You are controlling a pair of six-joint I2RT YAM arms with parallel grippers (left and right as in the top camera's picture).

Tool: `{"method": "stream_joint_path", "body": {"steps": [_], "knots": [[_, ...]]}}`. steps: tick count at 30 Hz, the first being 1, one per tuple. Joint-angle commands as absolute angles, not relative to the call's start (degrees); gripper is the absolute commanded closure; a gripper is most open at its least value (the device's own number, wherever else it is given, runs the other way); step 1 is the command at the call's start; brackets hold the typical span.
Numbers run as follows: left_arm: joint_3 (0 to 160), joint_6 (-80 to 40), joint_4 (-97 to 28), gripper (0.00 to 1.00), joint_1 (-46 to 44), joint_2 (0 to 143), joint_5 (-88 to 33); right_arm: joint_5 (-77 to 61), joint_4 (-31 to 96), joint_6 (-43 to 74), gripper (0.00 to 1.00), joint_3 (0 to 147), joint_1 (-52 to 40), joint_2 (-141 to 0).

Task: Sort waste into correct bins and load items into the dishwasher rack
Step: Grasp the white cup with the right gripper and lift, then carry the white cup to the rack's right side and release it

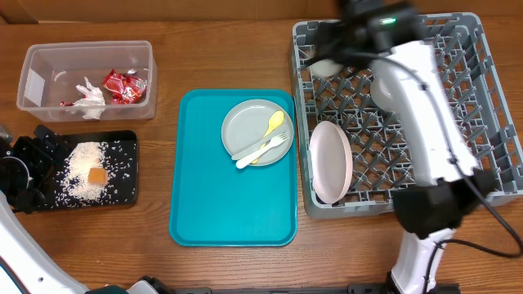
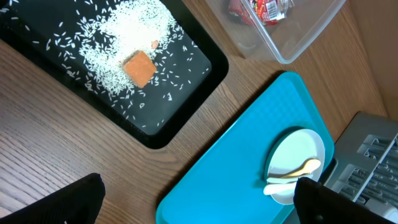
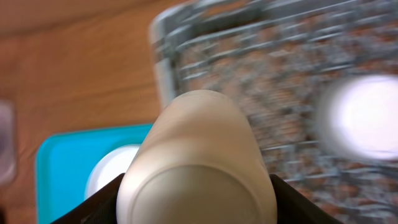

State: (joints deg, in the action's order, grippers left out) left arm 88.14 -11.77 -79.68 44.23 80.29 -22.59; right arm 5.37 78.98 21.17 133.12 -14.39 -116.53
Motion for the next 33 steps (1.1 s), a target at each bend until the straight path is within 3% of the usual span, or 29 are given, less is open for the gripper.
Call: {"method": "stream_joint_path", "body": {"steps": [1, 11, 19, 33], "knots": [[87.8, -10.5, -79.6, 0.0, 43.7, 80.2, -23.7, 7.6, 79.9, 19.0, 0.47, 134.8, -9.1, -113.0], [87.8, -10.5, -79.6, 0.0, 43.7, 80.2, -23.7, 9.0, 84.9, 17.0, 0.46, 134.6, 8.6, -112.5], [87.8, -10.5, -79.6, 0.0, 43.7, 80.2, -23.7, 8.1, 85.1, 17.1, 0.44, 131.7, 17.1, -112.9], [87.8, -10.5, -79.6, 0.0, 43.7, 80.2, -23.7, 5.2, 79.6, 16.2, 0.43, 122.5, 19.3, -116.9]]}}
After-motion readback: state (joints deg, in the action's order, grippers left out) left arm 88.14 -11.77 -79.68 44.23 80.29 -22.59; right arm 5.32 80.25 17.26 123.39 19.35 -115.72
